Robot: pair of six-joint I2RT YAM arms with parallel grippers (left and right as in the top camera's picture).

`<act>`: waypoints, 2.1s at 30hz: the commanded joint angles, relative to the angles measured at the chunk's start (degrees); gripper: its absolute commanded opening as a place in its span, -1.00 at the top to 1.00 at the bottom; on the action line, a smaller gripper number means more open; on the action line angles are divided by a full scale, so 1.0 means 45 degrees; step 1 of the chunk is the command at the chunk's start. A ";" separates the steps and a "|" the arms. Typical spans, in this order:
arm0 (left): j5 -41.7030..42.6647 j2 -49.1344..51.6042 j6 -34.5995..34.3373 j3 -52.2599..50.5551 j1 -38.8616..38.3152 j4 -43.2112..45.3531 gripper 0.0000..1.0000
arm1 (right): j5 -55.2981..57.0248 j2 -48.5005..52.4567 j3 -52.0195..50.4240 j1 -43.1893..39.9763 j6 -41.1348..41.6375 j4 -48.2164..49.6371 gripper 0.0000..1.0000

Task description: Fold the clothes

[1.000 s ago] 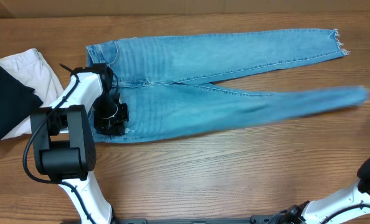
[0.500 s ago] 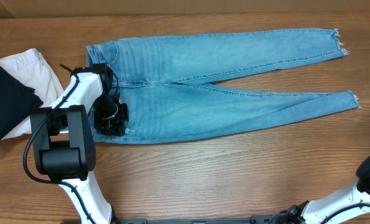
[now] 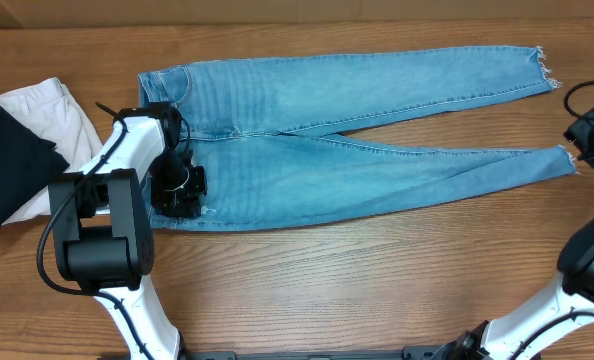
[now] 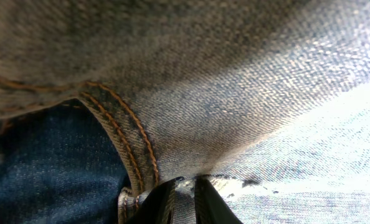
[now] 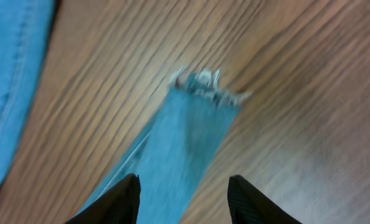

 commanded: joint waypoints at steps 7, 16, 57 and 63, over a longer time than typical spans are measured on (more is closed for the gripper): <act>-0.0622 0.0180 -0.0039 -0.0379 0.0068 0.0097 0.66 | 0.0447 0.1579 -0.0131 -0.0078 0.0097 0.1817 0.01; -0.0612 0.0180 -0.0044 -0.0379 0.0068 0.0039 0.65 | -0.0481 0.2788 -0.0136 -0.0078 -0.0359 0.2730 0.02; -0.0573 0.0180 -0.0039 -0.0379 0.0068 -0.0194 0.62 | 0.0884 0.0044 0.3075 -0.3177 0.2953 -0.1205 0.67; -0.0573 0.0180 -0.0034 -0.0379 0.0068 -0.0199 0.62 | -0.2919 0.0049 0.3075 -0.2739 0.0447 -0.1457 0.65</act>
